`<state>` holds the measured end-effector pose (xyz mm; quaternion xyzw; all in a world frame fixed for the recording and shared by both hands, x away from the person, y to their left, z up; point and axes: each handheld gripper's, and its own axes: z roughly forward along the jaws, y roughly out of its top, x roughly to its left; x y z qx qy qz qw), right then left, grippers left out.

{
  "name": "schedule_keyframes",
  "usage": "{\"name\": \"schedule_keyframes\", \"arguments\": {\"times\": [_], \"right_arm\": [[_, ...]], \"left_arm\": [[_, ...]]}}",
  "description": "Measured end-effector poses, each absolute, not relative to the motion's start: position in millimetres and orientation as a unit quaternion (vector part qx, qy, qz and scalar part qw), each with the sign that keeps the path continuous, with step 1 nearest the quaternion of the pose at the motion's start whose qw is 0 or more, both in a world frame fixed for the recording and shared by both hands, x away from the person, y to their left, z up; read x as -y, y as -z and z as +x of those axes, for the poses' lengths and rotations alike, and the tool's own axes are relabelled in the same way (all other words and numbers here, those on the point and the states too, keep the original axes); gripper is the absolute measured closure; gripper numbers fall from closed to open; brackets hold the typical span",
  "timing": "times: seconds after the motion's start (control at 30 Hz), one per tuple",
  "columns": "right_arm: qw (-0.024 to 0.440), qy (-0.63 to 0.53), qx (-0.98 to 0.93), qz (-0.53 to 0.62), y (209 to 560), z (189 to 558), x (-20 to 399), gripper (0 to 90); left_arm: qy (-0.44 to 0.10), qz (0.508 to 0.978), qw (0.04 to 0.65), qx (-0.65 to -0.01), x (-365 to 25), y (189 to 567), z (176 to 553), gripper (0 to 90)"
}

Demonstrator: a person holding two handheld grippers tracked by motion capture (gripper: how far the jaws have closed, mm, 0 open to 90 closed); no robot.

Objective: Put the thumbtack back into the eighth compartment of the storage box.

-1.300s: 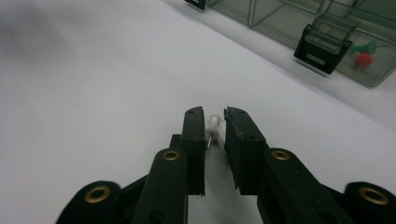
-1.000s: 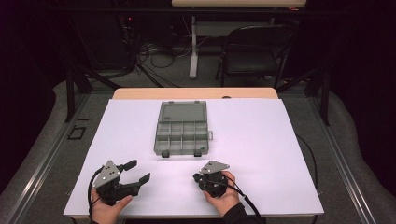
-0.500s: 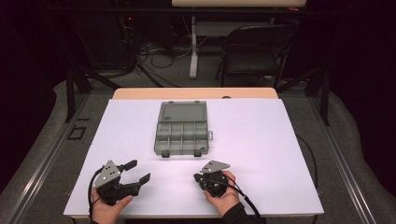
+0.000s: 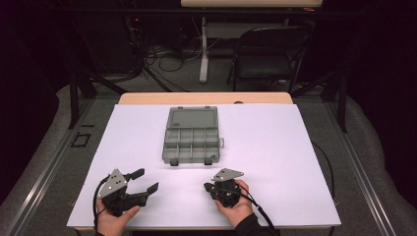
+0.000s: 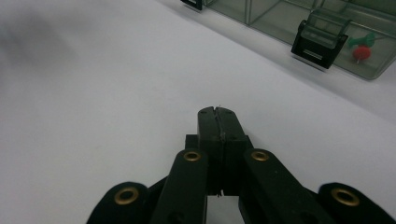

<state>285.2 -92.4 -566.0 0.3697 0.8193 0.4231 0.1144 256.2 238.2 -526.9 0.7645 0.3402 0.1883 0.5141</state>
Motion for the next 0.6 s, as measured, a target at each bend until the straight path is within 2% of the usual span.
{"name": "schedule_keyframes", "arguments": {"times": [0.6], "right_arm": [[0.116,-0.445,-0.805,0.375,549,289,100,90.0]], "left_arm": [[-0.190,0.763,0.515,-0.341,-238,527,256,27.4]]}}
